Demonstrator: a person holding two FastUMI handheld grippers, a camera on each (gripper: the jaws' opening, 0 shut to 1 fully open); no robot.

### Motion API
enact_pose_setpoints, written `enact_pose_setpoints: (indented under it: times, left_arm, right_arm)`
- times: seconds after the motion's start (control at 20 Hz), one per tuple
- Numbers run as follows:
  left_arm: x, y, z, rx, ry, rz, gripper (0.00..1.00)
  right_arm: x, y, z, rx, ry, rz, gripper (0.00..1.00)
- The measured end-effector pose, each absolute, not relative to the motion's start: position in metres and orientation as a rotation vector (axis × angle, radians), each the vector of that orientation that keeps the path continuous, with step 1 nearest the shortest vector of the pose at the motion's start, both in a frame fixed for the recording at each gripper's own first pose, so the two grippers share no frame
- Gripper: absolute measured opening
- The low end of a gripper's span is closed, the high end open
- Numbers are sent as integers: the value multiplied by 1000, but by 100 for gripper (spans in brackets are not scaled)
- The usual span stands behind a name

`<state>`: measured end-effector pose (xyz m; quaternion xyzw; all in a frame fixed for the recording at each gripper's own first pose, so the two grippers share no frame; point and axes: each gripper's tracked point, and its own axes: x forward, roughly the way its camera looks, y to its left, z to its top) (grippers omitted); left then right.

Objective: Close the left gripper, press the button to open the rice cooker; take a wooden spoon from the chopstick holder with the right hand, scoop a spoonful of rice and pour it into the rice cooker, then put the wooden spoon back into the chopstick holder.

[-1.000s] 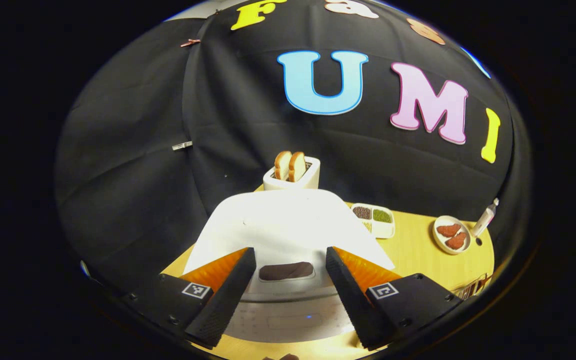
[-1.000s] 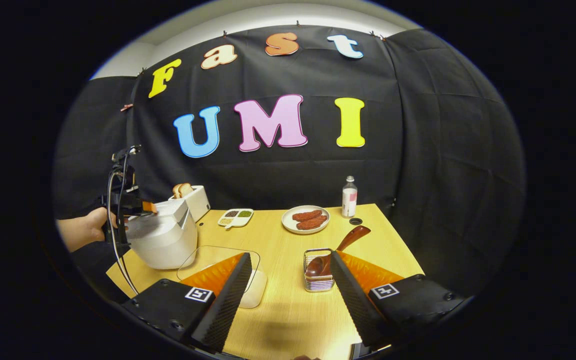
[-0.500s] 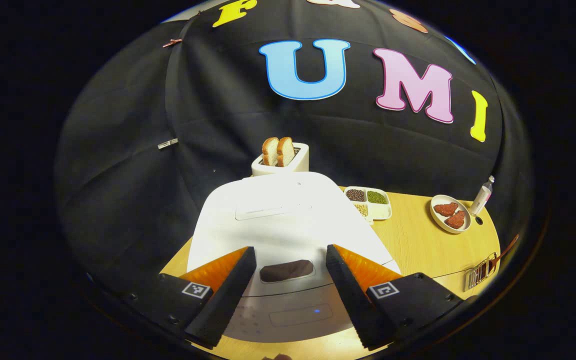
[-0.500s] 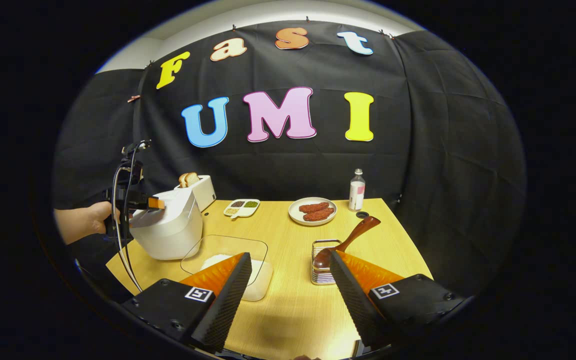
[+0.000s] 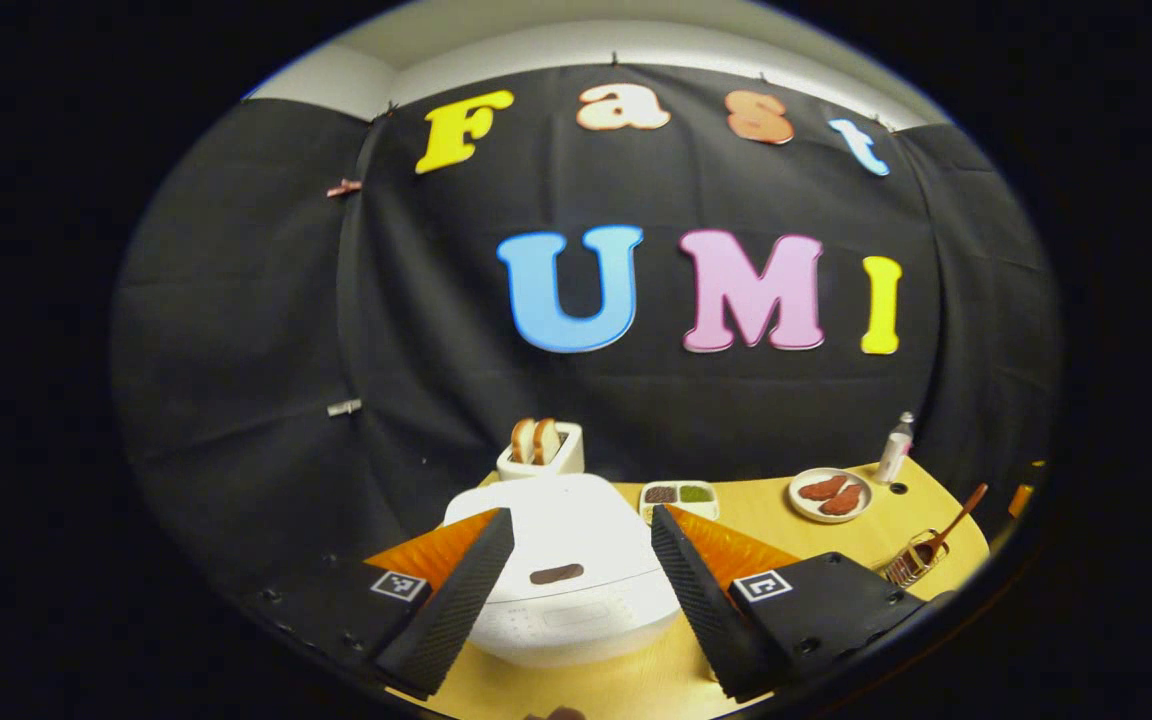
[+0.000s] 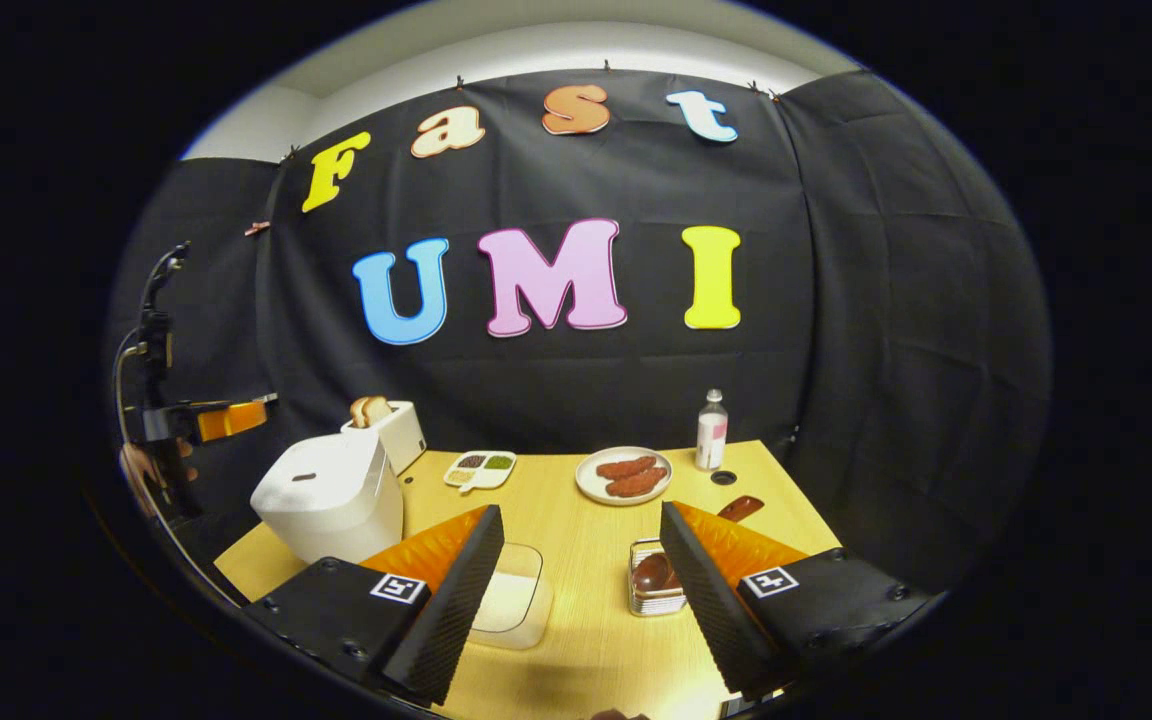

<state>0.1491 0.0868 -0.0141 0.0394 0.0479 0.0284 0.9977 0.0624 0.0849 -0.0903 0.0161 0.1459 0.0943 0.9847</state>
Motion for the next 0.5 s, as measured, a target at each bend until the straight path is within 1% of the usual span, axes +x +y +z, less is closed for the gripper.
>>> enact_pose_setpoints:
  times: [0.2, 0.3, 0.5]
  left_arm:
    - [92, 77, -3, -26, 93, 11, 96]
    - [76, 83, 2, -18, 74, 23, 97]
    - [57, 83, 7, 30, 38, -16, 97]
  right_arm:
    - [60, 85, -53, 40, 212, 162, 98]
    - [53, 75, -50, 3, 197, 130, 99]
    - [21, 63, -56, -2, 223, 72, 98]
